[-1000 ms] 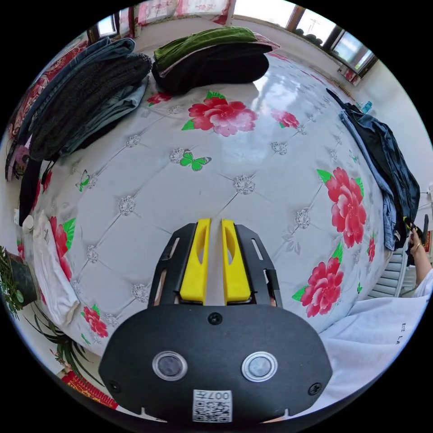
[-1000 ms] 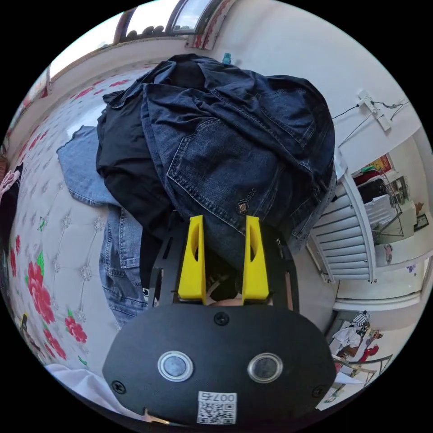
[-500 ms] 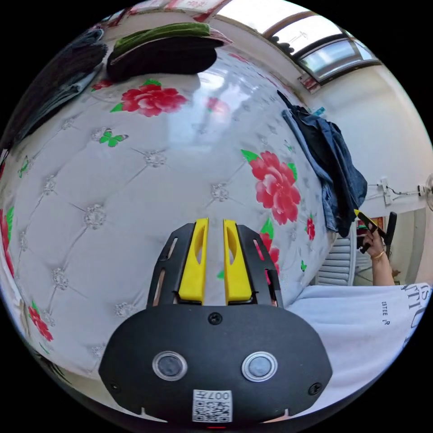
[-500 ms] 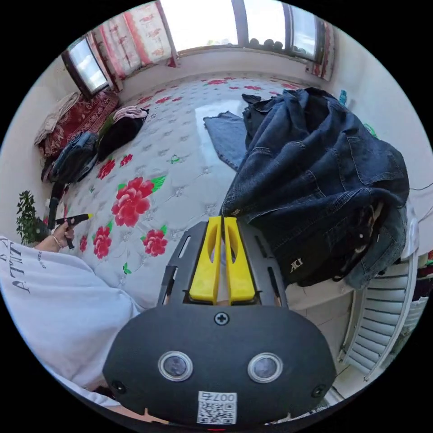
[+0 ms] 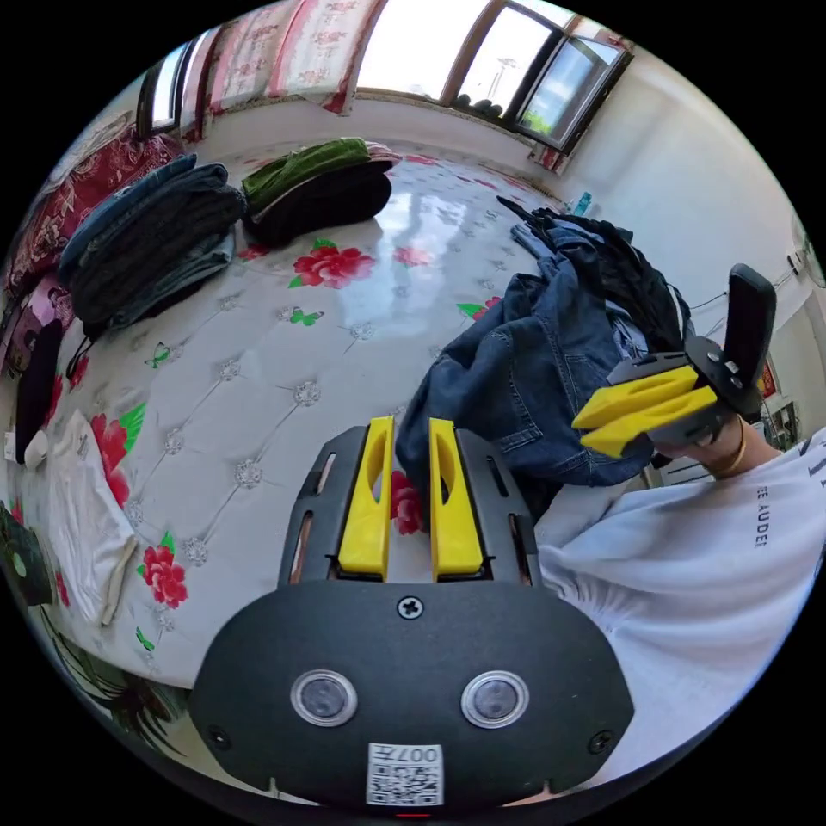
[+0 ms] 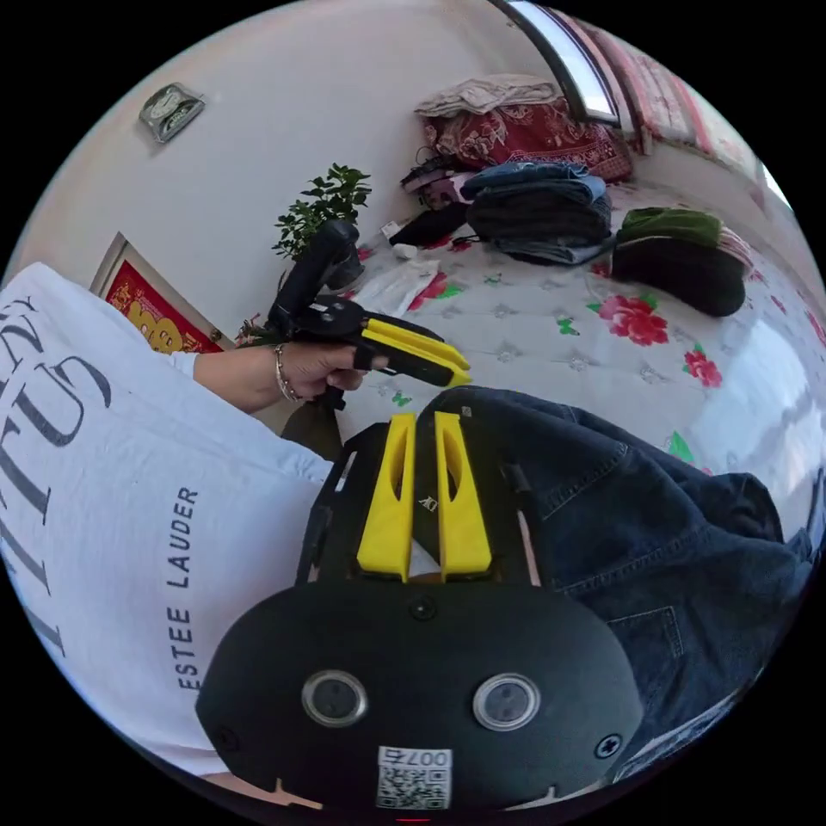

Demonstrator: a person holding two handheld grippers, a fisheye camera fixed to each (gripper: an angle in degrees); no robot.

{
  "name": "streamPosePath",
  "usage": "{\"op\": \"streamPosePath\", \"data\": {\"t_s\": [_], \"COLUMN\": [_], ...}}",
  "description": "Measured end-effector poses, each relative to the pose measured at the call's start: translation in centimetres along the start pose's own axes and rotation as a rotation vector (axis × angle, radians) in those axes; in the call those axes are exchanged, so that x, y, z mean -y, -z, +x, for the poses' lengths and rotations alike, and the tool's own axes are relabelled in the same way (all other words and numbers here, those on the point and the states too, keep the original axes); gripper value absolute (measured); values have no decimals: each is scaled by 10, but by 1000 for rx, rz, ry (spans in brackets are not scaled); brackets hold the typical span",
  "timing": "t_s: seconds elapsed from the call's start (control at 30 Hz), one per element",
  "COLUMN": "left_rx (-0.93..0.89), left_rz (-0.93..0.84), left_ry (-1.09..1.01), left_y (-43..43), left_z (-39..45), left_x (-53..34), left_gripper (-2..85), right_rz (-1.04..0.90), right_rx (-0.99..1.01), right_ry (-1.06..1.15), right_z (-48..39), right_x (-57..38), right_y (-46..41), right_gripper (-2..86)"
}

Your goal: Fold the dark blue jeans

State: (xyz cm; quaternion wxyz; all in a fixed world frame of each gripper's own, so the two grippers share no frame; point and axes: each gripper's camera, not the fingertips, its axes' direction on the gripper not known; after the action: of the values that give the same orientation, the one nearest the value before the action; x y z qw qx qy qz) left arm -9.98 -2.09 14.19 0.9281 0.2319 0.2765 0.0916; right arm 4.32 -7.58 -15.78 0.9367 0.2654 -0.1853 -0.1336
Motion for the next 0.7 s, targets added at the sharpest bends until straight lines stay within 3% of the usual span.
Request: {"op": "streamPosePath", "data": {"t_s": [0.07,0.2,0.3,0.37,0.43,0.57,0.7], "left_rx": [-28,-117,-289,-334,-202,-99,134], "left_rz": [0,-23,-69,-184,-272,-306,-278], "left_ry": [-11,-128,-235,-265,-308,-393,-513], "left_y": [3,-16,-54,-98,-126,-131,-128], "left_z": [4,42,86,117,135,147,137], "left_x": [-9,-11,-9,-5,-3,5,8], "left_gripper": [85,99,111,115,111,62,26], "right_rz": [39,109,101,74,-16,-55,-100], "right_rx": [-96,-391,-502,-527,-586,-599,-455], "right_ry": [-128,-619,-878,-910,-898,-914,-783], "right_z": [24,86,105,105,102,101,93], "right_x": [-29,-137,-208,-226,-227,-220,-186], "right_y": [22,86,110,105,87,67,37], "right_gripper": [26,44,57,61,62,49,30]}}
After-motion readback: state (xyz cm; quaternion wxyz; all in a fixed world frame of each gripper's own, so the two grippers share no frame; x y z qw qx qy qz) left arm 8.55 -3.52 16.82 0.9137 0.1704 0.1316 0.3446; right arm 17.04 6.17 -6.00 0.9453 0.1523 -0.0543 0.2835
